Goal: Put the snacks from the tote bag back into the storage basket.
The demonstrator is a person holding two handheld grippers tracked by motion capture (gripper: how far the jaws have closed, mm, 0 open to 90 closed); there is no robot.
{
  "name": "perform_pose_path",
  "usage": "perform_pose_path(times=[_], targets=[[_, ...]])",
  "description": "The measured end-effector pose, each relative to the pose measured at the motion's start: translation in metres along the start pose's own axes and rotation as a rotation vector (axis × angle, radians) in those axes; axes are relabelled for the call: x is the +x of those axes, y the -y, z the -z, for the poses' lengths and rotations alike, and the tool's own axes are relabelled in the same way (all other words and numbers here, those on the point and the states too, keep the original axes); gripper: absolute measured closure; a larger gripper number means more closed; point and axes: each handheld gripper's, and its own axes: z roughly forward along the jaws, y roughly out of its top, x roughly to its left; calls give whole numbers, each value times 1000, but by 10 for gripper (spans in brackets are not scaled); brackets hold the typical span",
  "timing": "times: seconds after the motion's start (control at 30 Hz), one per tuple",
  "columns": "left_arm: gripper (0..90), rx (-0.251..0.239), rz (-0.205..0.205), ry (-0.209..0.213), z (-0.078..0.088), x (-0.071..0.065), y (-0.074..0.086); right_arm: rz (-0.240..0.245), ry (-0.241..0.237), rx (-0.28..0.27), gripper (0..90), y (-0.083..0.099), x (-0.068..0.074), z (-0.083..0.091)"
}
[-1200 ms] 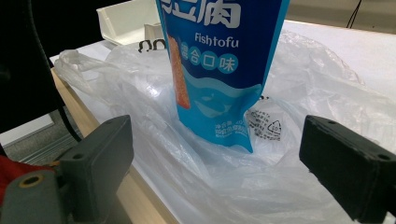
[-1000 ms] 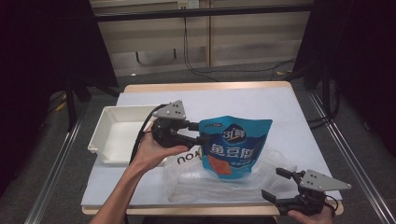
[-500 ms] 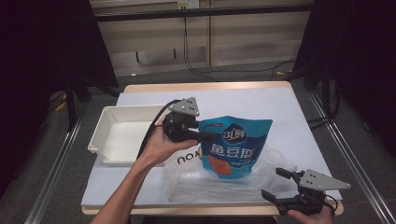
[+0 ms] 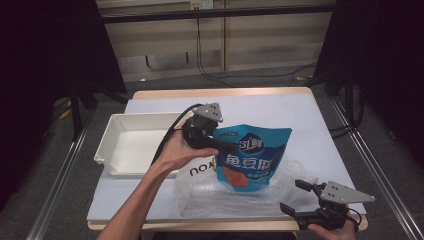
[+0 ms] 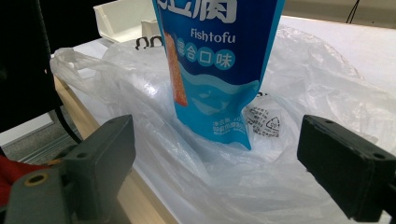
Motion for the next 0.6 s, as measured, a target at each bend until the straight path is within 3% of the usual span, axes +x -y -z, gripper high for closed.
perform_pose_path(times=[0.07,0.17,0.23,0.33,0.47,0.6], targets=[[651,3,5,2,-3,0,0,3,-4,3,115,0,0,0],[721,18,6,-4,-6,0,0,4,-10,4,116,0,1,0],[818,28,9,-1,-6,1,-1,4,-12,5,122,1,1,0],[847,20,15,2,-7,1,0,3,-10,5,130,1,1,0],[736,37,15,19,-10,2,-1,8,-13,9,133,1,0,-1],[750,49,11,6,-14,-1,-2,8,-12,11,133,0,0,-1]])
